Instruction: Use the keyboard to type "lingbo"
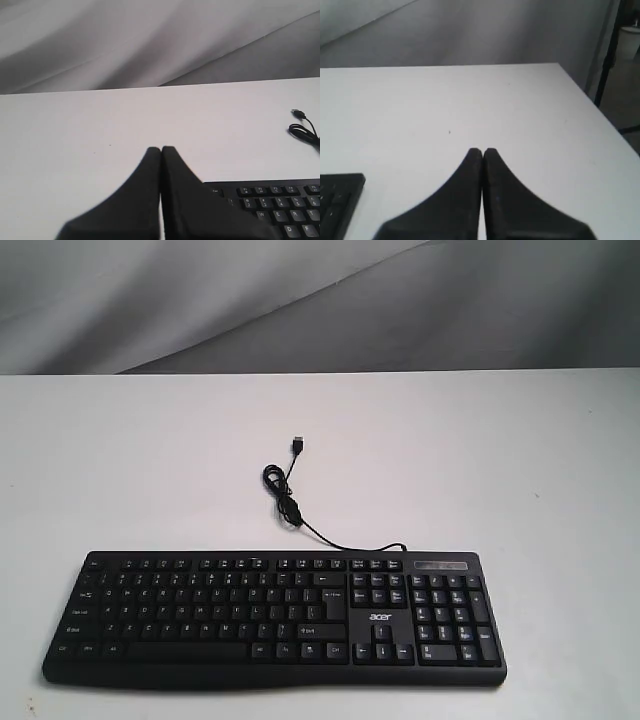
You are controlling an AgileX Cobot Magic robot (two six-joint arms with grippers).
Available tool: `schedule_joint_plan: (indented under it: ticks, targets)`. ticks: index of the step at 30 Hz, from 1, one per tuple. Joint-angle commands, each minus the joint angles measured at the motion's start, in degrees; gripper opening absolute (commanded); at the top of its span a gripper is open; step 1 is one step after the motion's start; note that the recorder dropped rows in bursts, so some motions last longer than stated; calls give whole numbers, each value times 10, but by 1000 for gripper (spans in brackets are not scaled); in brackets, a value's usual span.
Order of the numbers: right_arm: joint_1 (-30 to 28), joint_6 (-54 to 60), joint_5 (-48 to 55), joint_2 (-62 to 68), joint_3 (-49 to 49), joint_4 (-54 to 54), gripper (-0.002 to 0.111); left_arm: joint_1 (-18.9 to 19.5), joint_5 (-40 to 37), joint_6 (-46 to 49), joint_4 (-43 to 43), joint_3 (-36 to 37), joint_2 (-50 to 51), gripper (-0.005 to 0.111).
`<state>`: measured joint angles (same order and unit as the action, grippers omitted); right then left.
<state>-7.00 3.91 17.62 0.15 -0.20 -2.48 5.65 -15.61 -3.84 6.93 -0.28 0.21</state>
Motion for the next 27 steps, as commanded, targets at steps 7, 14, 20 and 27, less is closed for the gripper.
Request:
schedule_joint_plan:
  ticks: [7, 14, 20, 27]
  targets:
    - [-4, 3, -428, -2, 2, -16, 0, 1, 4, -1, -2, 3, -2, 1]
    - [-4, -165, -566, -2, 2, -23, 0, 1, 4, -1, -2, 3, -2, 1]
    - [-4, -281, -405, 87, -118, 125, 0, 1, 4, -1, -2, 3, -2, 1]
    - [-3, -559, -327, 427, -334, 413, 0, 1, 4, -1, -2, 3, -2, 1]
